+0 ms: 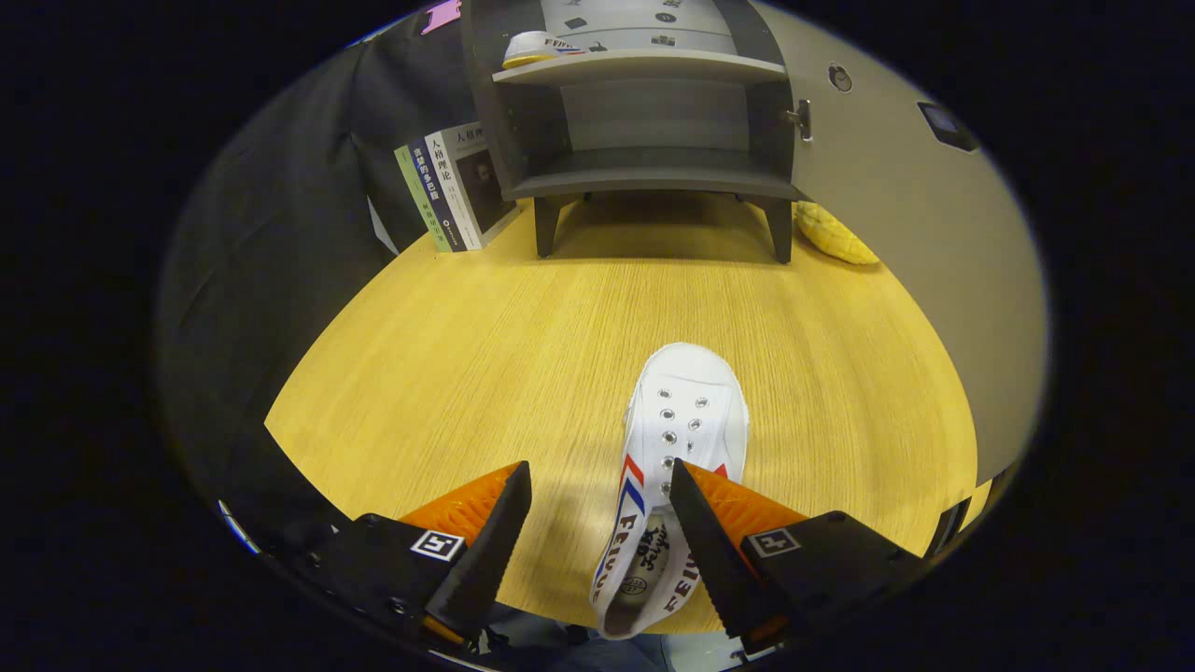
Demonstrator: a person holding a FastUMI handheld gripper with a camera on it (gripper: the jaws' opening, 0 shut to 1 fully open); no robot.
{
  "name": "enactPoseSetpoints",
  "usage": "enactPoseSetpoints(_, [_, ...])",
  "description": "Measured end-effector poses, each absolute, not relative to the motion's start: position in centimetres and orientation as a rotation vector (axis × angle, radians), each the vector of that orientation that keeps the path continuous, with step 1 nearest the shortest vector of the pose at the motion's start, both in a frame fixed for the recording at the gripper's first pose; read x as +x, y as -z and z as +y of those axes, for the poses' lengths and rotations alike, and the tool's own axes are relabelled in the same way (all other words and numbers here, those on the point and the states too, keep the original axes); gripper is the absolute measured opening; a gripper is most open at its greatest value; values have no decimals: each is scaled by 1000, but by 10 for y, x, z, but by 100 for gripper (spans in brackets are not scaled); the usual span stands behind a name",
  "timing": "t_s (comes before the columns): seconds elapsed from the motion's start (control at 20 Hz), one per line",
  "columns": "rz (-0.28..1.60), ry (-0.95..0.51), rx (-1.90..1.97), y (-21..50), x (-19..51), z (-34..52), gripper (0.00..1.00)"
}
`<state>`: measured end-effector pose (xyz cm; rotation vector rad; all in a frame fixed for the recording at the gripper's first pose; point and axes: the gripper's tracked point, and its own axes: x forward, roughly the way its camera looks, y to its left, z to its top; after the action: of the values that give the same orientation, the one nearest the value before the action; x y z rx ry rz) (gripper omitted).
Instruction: Open the shoe cabinet door, grab the shoes and put them into the shoe cabinet, then close the shoe cabinet door.
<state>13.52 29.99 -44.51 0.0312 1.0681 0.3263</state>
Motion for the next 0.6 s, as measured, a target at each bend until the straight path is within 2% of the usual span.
enactPoseSetpoints(0.15, [1132, -326, 26, 461, 125, 301, 94])
enactPoseSetpoints(0.45, [1161, -301, 26, 471, 128, 297, 83])
enactPoseSetpoints(0.6, [1161, -250, 0, 476, 133, 284, 58])
